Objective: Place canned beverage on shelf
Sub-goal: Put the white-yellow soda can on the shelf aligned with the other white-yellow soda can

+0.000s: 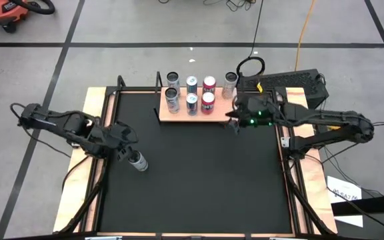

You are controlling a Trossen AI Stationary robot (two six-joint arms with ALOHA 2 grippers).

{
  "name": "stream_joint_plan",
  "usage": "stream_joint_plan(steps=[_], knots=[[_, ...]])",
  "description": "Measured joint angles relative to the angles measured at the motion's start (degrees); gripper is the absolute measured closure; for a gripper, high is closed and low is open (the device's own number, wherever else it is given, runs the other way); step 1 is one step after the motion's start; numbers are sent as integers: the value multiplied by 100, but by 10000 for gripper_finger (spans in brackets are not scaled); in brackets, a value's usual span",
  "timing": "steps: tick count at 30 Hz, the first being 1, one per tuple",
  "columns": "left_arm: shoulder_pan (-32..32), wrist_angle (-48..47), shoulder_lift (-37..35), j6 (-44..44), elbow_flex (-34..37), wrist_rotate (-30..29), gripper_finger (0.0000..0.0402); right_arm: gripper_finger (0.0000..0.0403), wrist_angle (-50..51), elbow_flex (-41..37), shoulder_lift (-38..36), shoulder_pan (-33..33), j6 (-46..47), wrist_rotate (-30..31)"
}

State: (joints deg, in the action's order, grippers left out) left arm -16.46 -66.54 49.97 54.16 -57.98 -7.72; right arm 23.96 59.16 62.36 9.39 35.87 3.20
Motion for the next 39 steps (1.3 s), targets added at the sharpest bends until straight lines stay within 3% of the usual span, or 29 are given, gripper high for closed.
stream_joint_plan(steps=[8, 12, 17, 21, 29, 39], knots=[[-789, -288, 660, 1024, 0, -618, 29, 49, -729, -388, -20, -741, 130, 594], [-893, -690, 1187, 1424, 2, -624, 29, 49, -777, -405, -18, -834, 134, 621], [-911, -292, 1578, 1458, -20, -452, 29, 49, -929, -405, -18, -850, 169, 577], [-923, -11, 1683, 1445, -7, -432, 29, 49, -918, -405, -21, -927, 245, 576], [-919, -637, 1653, 1608, -24, -807, 29, 49, -918, -405, -21, -1103, 250, 579], [-919, -1002, 1687, 1768, -309, -541, 30, 49, -882, -405, -21, -1443, 355, 732]])
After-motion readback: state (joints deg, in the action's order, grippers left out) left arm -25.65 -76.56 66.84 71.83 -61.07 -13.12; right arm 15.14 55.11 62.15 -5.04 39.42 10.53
